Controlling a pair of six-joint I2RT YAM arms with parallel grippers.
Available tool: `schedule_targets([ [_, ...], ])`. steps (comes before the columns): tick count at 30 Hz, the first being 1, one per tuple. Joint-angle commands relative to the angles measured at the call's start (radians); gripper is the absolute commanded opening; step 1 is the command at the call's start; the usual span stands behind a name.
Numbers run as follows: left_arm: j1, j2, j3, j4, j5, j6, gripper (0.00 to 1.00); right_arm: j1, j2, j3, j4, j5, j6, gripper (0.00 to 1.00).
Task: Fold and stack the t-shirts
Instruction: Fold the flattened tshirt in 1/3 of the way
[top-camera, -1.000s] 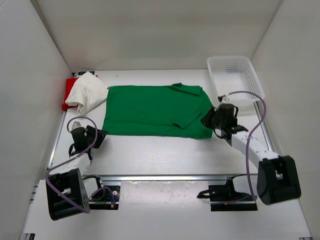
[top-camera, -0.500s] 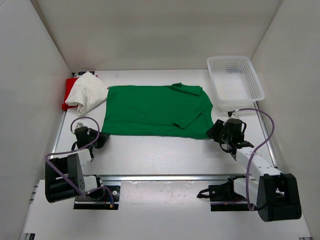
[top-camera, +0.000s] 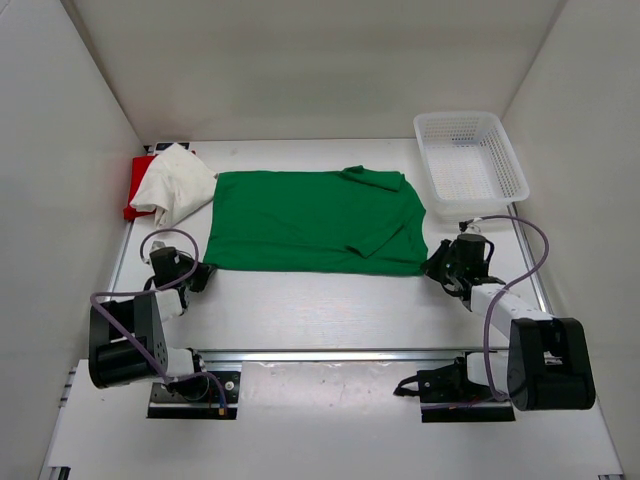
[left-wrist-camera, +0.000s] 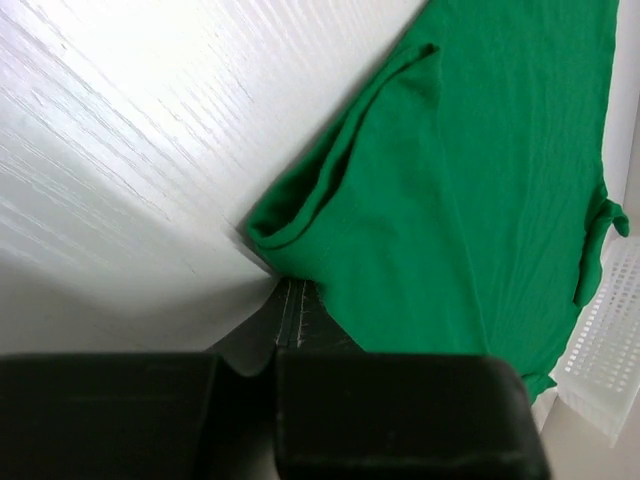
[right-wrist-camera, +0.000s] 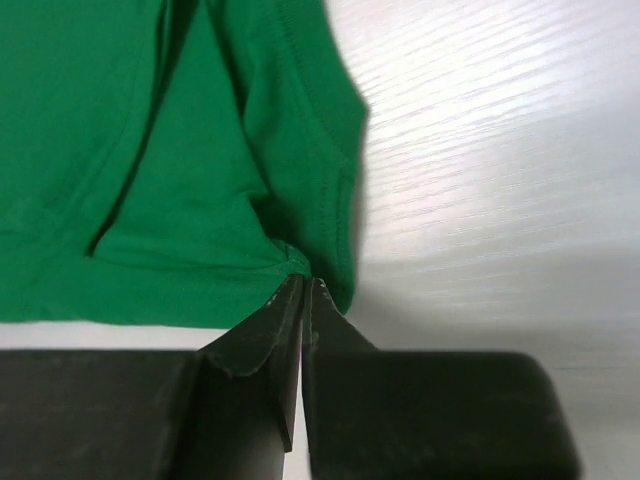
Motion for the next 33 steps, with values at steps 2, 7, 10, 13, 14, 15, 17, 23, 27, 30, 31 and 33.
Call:
schedule_targets([
  [2, 0.048, 0.021, 0.029, 0.034, 0.018, -0.009, 0.00, -0.031, 0.004, 0.017, 0.068, 0.042, -0.001, 0.00],
  [7, 0.058, 0.015, 0.032, 0.025, 0.018, -0.007, 0.00, -0.029, 0.026, -0.002, 0.069, 0.026, 0.004, 0.00],
  [10, 0.041, -0.032, 0.019, -0.004, 0.028, -0.003, 0.02, -0.008, 0.007, -0.005, 0.054, 0.018, 0.012, 0.21],
  [13, 0.029, -0.138, -0.022, -0.027, 0.012, 0.000, 0.16, 0.021, -0.055, 0.029, 0.005, 0.045, 0.007, 0.34],
  [14, 0.026, -0.193, -0.039, -0.041, 0.015, -0.001, 0.19, 0.031, -0.092, 0.043, -0.012, 0.065, 0.006, 0.35],
  [15, 0.024, -0.221, -0.040, -0.044, 0.009, 0.014, 0.21, 0.035, -0.111, 0.046, -0.019, 0.071, 0.006, 0.35],
  [17, -0.011, -0.327, -0.027, -0.099, -0.038, 0.045, 0.14, 0.073, -0.160, 0.089, -0.056, 0.111, -0.007, 0.35],
  [23, -0.335, -0.266, 0.127, -0.097, -0.153, 0.118, 0.14, 0.187, -0.024, 0.188, -0.055, 0.052, -0.040, 0.04],
  [27, -0.491, -0.006, 0.275, -0.050, -0.062, 0.122, 0.11, 0.264, 0.153, 0.262, -0.009, 0.018, -0.047, 0.00],
  [30, -0.505, 0.114, 0.324, -0.038, -0.028, 0.123, 0.08, 0.281, 0.236, 0.311, -0.012, -0.007, -0.071, 0.01],
  [31, -0.498, 0.137, 0.316, -0.012, -0.012, 0.118, 0.09, 0.288, 0.266, 0.320, -0.009, -0.007, -0.074, 0.00],
  [33, -0.475, 0.153, 0.283, 0.022, -0.018, 0.105, 0.08, 0.278, 0.299, 0.322, 0.003, -0.010, -0.068, 0.00],
])
